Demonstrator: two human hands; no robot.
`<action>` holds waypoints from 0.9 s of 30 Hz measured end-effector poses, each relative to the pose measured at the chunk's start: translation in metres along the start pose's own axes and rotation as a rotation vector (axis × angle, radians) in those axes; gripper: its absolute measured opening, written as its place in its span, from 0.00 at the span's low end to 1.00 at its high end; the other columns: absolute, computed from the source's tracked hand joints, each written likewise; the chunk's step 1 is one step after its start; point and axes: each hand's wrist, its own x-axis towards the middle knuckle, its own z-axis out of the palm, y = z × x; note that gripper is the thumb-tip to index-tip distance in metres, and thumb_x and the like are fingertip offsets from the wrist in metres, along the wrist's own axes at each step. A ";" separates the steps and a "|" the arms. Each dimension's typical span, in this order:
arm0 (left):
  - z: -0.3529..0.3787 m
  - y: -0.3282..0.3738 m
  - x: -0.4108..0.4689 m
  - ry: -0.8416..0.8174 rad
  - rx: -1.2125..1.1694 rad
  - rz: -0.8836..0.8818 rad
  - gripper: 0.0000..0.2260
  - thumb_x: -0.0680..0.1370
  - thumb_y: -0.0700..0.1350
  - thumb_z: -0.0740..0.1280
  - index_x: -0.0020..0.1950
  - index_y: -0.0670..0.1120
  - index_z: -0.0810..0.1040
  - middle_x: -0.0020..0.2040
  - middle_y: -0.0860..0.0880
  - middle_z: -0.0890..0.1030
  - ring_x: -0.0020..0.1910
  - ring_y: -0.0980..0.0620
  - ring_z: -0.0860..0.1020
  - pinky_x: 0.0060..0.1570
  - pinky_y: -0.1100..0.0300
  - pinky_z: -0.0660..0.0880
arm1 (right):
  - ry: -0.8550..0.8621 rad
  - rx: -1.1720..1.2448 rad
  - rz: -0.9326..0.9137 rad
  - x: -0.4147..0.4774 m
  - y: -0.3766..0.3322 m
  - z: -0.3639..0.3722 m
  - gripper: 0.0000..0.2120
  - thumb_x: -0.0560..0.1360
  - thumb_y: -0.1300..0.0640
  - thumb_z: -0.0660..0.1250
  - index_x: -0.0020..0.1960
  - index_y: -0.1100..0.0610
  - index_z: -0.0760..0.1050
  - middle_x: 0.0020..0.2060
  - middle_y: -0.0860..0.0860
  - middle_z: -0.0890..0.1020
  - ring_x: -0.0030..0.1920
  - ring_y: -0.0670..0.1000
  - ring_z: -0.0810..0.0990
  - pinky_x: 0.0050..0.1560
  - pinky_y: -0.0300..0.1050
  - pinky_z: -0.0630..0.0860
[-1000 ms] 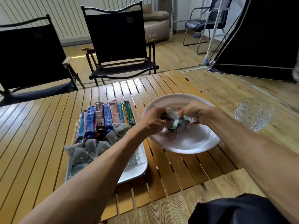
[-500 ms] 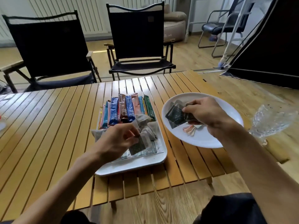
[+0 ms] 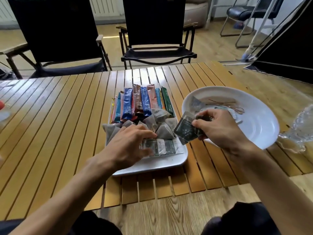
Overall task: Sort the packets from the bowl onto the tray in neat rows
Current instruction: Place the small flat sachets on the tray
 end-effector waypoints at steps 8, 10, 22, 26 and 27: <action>0.007 0.000 -0.006 0.054 0.010 0.009 0.22 0.72 0.59 0.69 0.65 0.57 0.72 0.59 0.56 0.75 0.57 0.57 0.71 0.57 0.55 0.70 | -0.042 0.122 0.054 -0.004 0.005 0.004 0.06 0.76 0.62 0.69 0.52 0.61 0.77 0.47 0.55 0.82 0.44 0.51 0.83 0.34 0.39 0.81; 0.003 0.011 -0.003 0.110 -0.270 -0.025 0.19 0.72 0.59 0.66 0.60 0.53 0.76 0.56 0.56 0.78 0.54 0.59 0.75 0.55 0.58 0.75 | -0.068 0.164 0.056 -0.006 0.004 0.005 0.07 0.76 0.61 0.70 0.53 0.61 0.77 0.48 0.56 0.82 0.45 0.52 0.84 0.34 0.39 0.81; -0.001 0.024 0.006 0.201 -0.722 -0.298 0.03 0.77 0.41 0.67 0.49 0.47 0.78 0.45 0.51 0.83 0.45 0.58 0.81 0.47 0.61 0.79 | 0.037 0.131 -0.019 -0.005 0.004 -0.002 0.05 0.76 0.61 0.69 0.51 0.60 0.77 0.47 0.54 0.81 0.47 0.52 0.82 0.37 0.43 0.83; 0.013 0.029 0.011 0.148 -0.549 -0.272 0.03 0.77 0.44 0.67 0.49 0.49 0.81 0.46 0.52 0.83 0.46 0.58 0.80 0.45 0.63 0.79 | 0.070 0.112 -0.040 -0.005 0.003 -0.006 0.06 0.76 0.61 0.69 0.52 0.60 0.77 0.45 0.50 0.80 0.45 0.51 0.82 0.38 0.45 0.84; 0.016 0.031 0.013 0.162 -0.510 -0.265 0.04 0.77 0.44 0.68 0.49 0.49 0.81 0.46 0.52 0.82 0.45 0.58 0.80 0.44 0.64 0.79 | 0.073 0.104 -0.047 -0.005 0.003 -0.006 0.06 0.76 0.61 0.69 0.52 0.60 0.77 0.44 0.50 0.80 0.45 0.51 0.82 0.38 0.46 0.84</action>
